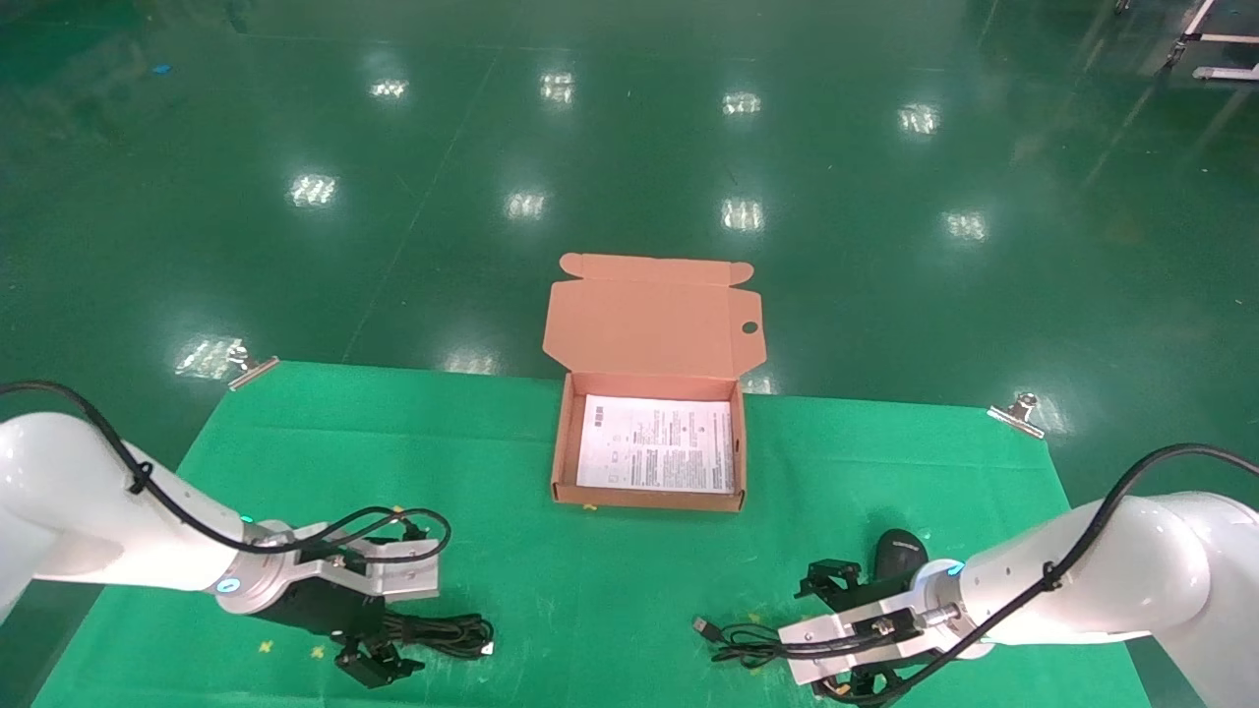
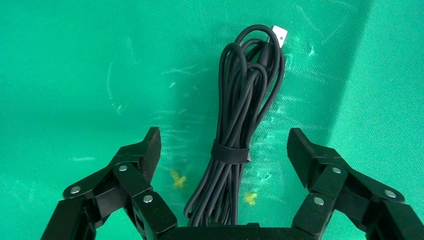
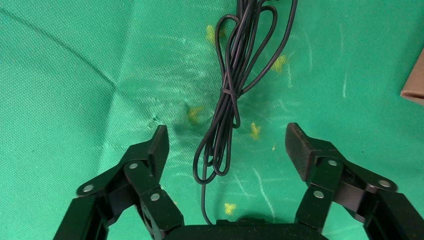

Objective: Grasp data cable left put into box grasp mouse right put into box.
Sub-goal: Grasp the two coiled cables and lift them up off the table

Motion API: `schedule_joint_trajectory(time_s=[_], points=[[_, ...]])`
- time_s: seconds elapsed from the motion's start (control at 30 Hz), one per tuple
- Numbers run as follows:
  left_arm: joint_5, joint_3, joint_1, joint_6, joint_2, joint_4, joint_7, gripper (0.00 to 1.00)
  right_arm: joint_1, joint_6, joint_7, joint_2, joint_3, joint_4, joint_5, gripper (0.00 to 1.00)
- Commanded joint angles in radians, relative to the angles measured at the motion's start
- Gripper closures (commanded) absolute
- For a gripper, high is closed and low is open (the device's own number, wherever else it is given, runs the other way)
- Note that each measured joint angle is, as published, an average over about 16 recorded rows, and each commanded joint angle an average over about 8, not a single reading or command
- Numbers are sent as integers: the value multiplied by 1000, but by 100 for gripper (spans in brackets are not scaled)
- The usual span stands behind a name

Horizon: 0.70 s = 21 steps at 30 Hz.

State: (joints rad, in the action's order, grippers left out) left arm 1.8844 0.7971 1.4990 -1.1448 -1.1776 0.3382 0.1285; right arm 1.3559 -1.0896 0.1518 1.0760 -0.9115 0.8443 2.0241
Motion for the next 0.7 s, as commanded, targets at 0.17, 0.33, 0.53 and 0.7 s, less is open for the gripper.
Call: schedule_joint_trajectory(time_s=[0.17, 0.33, 0.53, 0.7], points=[[2, 1, -1, -2, 2, 8, -3, 100, 0, -6, -5, -2, 1, 5, -3, 100], [3, 2, -1, -3, 2, 11, -5, 100, 0, -8, -6, -2, 2, 7, -5, 100], [3, 2, -2, -4, 2, 14, -5, 100, 0, -10, -7, -3, 2, 9, -6, 100], [4, 2, -2, -4, 3, 15, -6, 100, 0, -10, -8, -3, 2, 9, -6, 100]])
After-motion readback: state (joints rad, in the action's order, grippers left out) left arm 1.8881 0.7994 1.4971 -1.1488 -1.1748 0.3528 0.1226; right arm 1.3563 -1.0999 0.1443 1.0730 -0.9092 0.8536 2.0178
